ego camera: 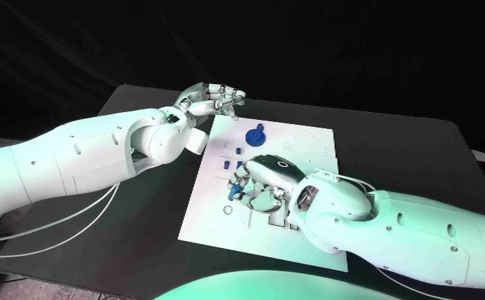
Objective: Assemble the parts on the task board
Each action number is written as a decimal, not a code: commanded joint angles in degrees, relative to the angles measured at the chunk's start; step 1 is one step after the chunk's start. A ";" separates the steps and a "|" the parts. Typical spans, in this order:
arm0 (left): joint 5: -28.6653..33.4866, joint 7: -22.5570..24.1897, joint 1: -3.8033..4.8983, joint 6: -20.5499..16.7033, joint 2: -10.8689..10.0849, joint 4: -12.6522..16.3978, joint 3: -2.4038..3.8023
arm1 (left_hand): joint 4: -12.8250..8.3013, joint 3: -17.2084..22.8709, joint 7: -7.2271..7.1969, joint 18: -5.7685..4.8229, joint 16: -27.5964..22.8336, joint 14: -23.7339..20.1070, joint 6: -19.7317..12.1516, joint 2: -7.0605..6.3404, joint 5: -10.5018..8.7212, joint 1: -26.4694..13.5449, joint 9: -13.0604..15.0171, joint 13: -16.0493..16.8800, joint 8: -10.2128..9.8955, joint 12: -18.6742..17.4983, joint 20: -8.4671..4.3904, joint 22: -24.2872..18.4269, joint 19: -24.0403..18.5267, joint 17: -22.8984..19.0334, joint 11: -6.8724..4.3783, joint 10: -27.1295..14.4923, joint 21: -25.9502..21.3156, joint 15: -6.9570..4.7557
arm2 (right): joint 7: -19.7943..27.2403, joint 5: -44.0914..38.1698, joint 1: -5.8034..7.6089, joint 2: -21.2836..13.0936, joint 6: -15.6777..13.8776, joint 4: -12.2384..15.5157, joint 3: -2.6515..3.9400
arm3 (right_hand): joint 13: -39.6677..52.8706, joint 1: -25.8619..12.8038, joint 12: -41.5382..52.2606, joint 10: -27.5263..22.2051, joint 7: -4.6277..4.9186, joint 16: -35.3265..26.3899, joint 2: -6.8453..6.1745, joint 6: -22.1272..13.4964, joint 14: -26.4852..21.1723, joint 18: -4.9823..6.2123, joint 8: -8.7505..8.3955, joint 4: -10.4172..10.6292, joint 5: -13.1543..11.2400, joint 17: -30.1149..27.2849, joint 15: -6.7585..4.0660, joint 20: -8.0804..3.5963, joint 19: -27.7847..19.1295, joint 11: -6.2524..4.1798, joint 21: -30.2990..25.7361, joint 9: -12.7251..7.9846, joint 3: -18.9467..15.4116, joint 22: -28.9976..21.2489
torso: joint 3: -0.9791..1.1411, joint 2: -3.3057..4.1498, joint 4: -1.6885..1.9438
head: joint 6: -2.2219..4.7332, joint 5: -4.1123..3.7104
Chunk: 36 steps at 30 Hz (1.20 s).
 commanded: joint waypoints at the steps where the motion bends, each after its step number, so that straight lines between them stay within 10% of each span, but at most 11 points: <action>1: -0.04 0.21 0.03 1.07 0.30 0.04 0.03 | -0.28 0.01 -0.08 0.27 -0.27 -0.30 -0.23 0.41 0.03 -0.04 -0.06 -0.07 -0.23 0.10 0.28 -0.08 0.02 -0.09 -0.07 -0.25 -0.40 -0.05 | 0.70 -0.82 -0.48 1.06 0.49 -0.84 -0.11 | -0.07 -0.31 -0.36 0.37 -0.04 0.22 0.06 0.48 1.46 -0.51 0.68 0.13 0.28 -0.20 -0.39 -0.31 1.02 -0.19 -0.38 1.25 0.21 9.48 | 0.01 0.01 0.00 | -0.45 0.60; 10: -0.04 0.14 0.04 1.10 0.51 0.06 0.03 | -0.28 0.01 -0.08 0.27 -0.27 -0.30 -0.23 0.41 0.03 -0.04 -0.06 -0.07 -0.23 0.10 0.28 -0.08 0.02 -0.09 -0.07 -0.25 -0.40 -0.05 | -0.64 -0.88 -1.95 2.95 0.09 -2.55 -0.40 | -0.07 -0.33 -0.42 0.39 -0.03 0.22 0.06 0.44 1.45 -0.49 0.69 0.10 0.33 -0.19 -0.39 -0.31 0.99 -0.18 -0.46 1.29 0.26 9.45 | 0.05 0.05 -0.07 | -1.13 1.94; 36: -0.04 -0.15 0.04 1.49 0.49 0.02 0.03 | -0.29 -0.01 -0.08 0.27 -0.29 -0.30 -0.23 0.44 0.02 -0.05 -0.06 -0.08 -0.25 0.13 0.28 -0.11 0.06 -0.11 -0.06 -0.28 -0.44 -0.04 | -1.87 -3.12 -2.74 3.80 5.31 -4.49 -0.65 | -0.07 -0.54 -0.56 0.42 0.04 0.25 -0.04 0.31 1.45 -0.49 0.71 0.10 0.32 -0.12 -0.37 -0.32 0.98 -0.13 -0.49 1.36 0.26 9.46 | 0.00 0.02 -0.08 | -1.69 2.22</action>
